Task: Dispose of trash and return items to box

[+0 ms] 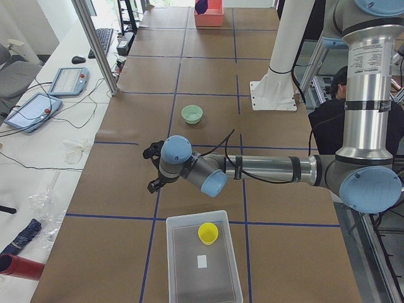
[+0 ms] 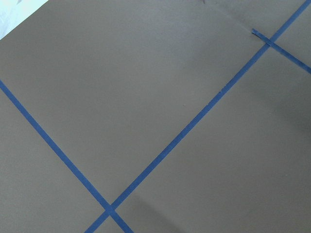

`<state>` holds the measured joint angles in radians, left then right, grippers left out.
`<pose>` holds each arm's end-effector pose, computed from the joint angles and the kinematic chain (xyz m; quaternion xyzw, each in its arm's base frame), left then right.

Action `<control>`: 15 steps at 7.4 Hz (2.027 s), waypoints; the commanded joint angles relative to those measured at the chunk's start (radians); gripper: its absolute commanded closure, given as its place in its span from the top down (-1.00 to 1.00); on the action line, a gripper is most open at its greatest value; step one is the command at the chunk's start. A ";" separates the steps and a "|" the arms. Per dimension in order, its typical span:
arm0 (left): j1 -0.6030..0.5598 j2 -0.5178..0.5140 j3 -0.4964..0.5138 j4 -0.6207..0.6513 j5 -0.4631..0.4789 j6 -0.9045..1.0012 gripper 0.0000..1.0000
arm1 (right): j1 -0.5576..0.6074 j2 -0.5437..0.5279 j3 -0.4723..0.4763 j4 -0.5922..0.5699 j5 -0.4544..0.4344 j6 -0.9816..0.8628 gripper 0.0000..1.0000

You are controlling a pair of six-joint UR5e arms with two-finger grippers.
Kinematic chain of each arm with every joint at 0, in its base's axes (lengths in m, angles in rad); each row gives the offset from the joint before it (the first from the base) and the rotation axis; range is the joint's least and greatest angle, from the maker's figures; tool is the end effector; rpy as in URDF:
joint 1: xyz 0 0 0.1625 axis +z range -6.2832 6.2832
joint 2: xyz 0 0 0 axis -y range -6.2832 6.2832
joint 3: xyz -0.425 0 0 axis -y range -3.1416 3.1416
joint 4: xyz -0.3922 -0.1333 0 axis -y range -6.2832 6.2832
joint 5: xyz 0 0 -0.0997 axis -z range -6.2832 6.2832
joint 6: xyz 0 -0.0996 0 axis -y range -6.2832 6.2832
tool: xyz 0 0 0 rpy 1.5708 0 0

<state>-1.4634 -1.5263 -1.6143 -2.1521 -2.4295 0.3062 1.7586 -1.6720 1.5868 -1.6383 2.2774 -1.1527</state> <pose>-0.0048 -0.4957 0.5872 0.2984 0.3711 0.2954 0.8282 0.1486 -0.4144 0.7087 0.1582 -0.3148 -0.4106 0.8410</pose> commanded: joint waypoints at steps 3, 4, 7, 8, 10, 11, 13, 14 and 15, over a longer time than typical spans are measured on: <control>0.070 -0.009 -0.145 0.002 0.012 -0.415 1.00 | -0.019 -0.012 0.079 0.032 0.054 0.424 1.00; 0.136 -0.029 -0.197 0.000 0.018 -0.611 0.96 | -0.053 -0.014 0.103 0.034 0.069 0.571 1.00; 0.395 -0.112 -0.286 -0.012 0.186 -1.178 0.51 | -0.149 -0.017 0.148 0.131 0.074 0.804 1.00; 0.522 -0.144 -0.294 -0.011 0.320 -1.299 0.53 | -0.160 -0.018 0.148 0.161 0.079 0.821 1.00; 0.712 -0.198 -0.283 -0.003 0.462 -1.484 0.53 | -0.163 -0.018 0.148 0.163 0.077 0.820 1.00; 0.792 -0.227 -0.256 0.006 0.536 -1.559 0.50 | -0.163 -0.018 0.147 0.163 0.076 0.818 1.00; 0.856 -0.297 -0.155 0.008 0.618 -1.679 0.16 | -0.163 -0.025 0.147 0.175 0.076 0.818 1.00; 0.870 -0.302 -0.142 0.008 0.630 -1.687 0.15 | -0.163 -0.025 0.150 0.175 0.076 0.818 1.00; 0.871 -0.304 -0.130 0.008 0.632 -1.687 0.15 | -0.163 -0.026 0.148 0.175 0.076 0.818 1.00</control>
<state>-0.6039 -1.8219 -1.7654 -2.1447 -1.8103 -1.3680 1.5955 -1.6964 1.7348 -1.4648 2.3532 -0.3346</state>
